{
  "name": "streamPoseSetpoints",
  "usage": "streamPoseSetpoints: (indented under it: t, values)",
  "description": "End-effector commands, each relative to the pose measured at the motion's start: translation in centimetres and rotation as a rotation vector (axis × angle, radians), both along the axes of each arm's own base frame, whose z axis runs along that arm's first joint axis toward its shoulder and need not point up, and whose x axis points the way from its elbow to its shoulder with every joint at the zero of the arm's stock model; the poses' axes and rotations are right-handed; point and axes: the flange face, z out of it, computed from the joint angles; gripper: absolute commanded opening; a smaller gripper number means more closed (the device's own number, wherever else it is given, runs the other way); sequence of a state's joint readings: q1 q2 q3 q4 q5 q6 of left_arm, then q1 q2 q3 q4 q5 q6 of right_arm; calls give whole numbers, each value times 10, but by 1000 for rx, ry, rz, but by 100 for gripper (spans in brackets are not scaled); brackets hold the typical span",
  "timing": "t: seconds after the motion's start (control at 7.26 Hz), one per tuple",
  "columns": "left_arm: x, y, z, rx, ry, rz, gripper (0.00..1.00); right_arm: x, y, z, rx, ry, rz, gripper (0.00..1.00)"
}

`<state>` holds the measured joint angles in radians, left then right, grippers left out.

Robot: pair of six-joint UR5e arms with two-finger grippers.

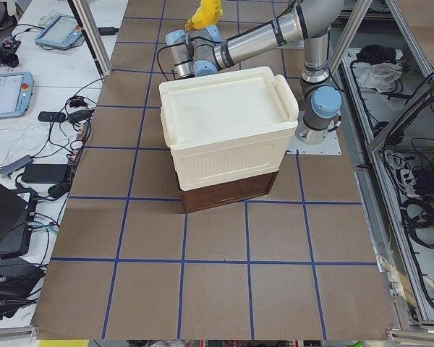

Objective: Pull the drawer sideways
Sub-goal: 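Keep pulling the drawer open with the left gripper toward the table center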

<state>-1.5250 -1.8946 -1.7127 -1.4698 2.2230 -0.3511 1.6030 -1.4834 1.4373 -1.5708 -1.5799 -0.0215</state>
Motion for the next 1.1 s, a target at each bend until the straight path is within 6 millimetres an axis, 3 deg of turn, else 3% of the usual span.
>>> streamPoseSetpoints:
  t: [0.0,0.96]
  values:
    - [-11,-1,-2,-10,-15,-3,0,0,0,0,0,0,2,100]
    - [-27,-6,-8,-11,-21,5,0,0,0,0,0,0,0,100]
